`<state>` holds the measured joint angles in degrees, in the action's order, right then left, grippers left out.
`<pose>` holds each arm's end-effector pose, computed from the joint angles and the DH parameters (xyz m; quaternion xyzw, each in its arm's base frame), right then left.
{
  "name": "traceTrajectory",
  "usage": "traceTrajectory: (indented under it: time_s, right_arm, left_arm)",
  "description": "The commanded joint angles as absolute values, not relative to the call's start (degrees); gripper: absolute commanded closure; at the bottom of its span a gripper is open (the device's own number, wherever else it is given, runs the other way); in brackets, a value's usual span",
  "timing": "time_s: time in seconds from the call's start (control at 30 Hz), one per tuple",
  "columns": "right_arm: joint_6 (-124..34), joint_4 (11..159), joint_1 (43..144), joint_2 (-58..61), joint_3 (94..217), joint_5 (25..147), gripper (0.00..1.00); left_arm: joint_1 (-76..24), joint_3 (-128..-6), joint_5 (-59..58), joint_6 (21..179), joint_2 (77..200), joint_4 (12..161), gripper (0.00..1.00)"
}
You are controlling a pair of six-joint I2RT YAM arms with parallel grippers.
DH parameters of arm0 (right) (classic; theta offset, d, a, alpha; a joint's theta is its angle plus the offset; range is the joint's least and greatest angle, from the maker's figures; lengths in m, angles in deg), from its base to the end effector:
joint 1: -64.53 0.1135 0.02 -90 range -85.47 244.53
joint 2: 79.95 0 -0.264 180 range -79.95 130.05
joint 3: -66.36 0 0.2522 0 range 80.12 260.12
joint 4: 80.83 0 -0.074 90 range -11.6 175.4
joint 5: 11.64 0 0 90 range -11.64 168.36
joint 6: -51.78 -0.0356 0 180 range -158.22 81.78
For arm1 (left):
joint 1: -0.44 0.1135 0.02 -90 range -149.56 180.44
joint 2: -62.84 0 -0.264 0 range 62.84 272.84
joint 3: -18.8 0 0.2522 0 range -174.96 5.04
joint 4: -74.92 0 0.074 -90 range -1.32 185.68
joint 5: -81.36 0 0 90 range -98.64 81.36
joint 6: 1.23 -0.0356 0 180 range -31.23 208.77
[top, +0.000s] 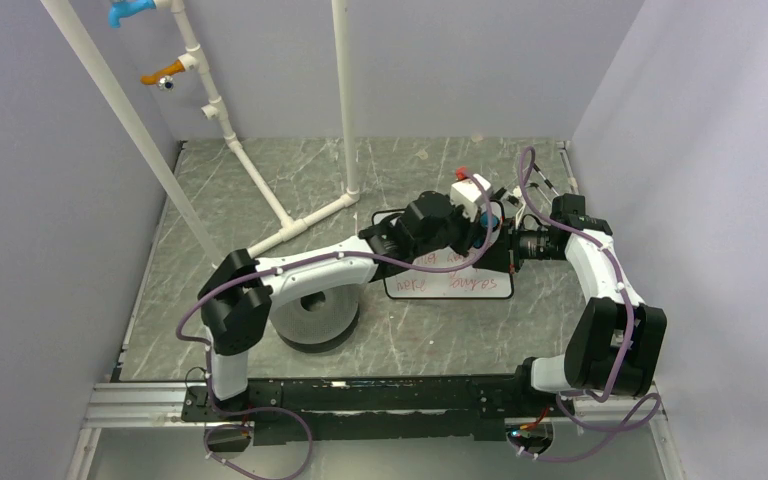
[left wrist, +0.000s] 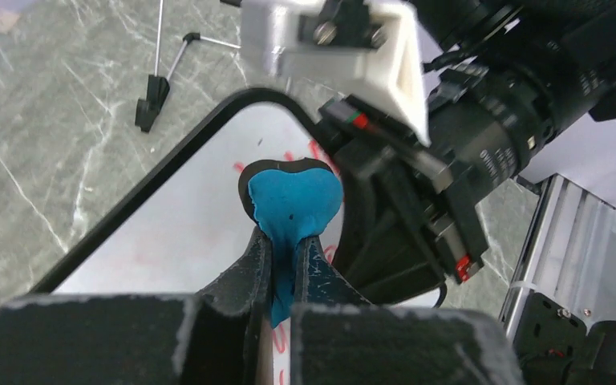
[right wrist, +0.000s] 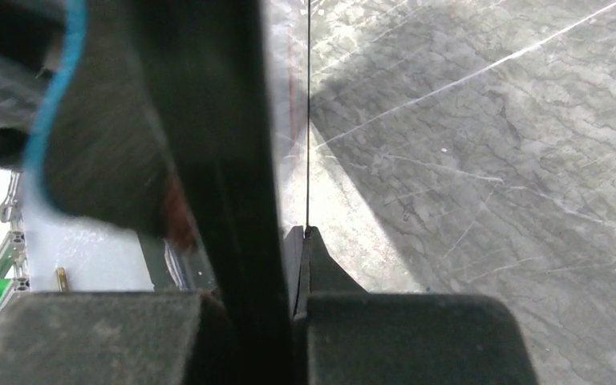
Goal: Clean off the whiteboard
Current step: Erase the center of the board with the whiteboard.
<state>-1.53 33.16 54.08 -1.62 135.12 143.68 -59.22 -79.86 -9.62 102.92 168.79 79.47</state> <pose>0.2393 -0.0113 0.2440 -0.2556 0.7981 0.4485 0.3109 0.2278 -0.3880 0.3128 0.2953 0.7179 -0.3732 0.5081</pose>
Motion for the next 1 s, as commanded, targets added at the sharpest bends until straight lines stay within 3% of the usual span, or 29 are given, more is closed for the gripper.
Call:
traceTrajectory:
  time_s: [0.0,0.33,0.97]
  right_arm:
    - [3.0,33.0,55.3,-3.2,137.1,146.6,1.0]
    - [3.3,32.8,55.2,-3.3,137.1,146.6,1.0]
    - [3.2,32.8,55.2,-3.3,137.1,146.6,1.0]
  left_arm:
    - [-59.8,-87.9,-14.1,98.3,172.6,85.2,1.0]
    - [-59.5,-95.1,-18.2,95.1,176.6,90.7,1.0]
    - [-56.4,-70.5,-20.7,99.9,165.8,82.6,1.0]
